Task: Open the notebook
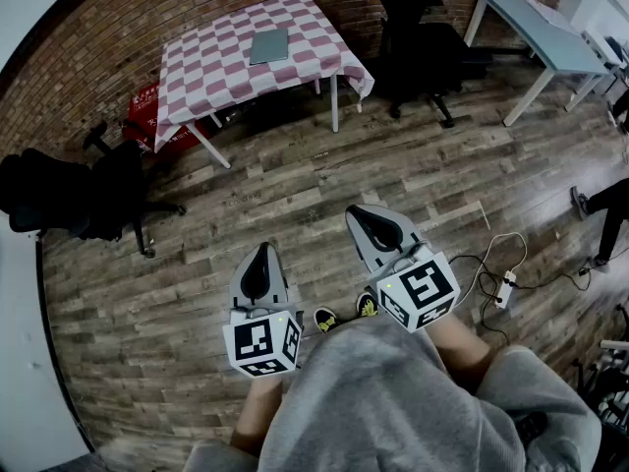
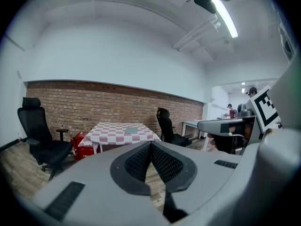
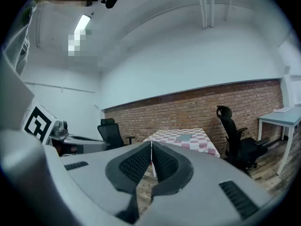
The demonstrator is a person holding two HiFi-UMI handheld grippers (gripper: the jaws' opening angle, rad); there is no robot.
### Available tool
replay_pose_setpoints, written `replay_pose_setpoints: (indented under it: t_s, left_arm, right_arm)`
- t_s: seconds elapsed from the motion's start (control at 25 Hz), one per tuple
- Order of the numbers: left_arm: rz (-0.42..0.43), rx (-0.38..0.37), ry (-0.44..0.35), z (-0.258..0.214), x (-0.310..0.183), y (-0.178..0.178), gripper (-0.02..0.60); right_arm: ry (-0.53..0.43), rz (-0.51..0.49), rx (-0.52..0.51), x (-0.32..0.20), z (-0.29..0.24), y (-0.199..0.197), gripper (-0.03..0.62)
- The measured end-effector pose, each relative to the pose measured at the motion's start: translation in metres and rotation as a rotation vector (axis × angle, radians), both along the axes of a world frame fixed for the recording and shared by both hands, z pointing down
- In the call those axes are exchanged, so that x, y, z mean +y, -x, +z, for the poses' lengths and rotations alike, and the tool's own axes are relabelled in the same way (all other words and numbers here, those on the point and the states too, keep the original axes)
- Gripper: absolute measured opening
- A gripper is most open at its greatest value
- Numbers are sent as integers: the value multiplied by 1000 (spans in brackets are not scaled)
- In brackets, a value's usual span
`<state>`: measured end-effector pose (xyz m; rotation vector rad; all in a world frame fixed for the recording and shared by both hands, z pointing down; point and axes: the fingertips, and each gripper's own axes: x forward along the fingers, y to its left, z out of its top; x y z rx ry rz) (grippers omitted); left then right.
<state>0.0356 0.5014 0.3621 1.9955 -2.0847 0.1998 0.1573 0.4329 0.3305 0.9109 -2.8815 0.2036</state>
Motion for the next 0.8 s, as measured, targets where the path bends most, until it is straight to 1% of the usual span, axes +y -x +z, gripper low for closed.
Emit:
replay_pose_setpoints:
  t_s: [0.12,0.44,0.8]
  left_arm:
    - [0,0,-8,-2,0,2,12]
    - [-8,-8,-15,-5,5,7,12]
    - [20,-13,-28,-9,19,12,12]
  right_arm:
    - [-6,32,7,-2,-1,-9,28]
    - [4,69,-11,3,-2,-21,28]
    - [-2,75,-9,20,-4,-12,28]
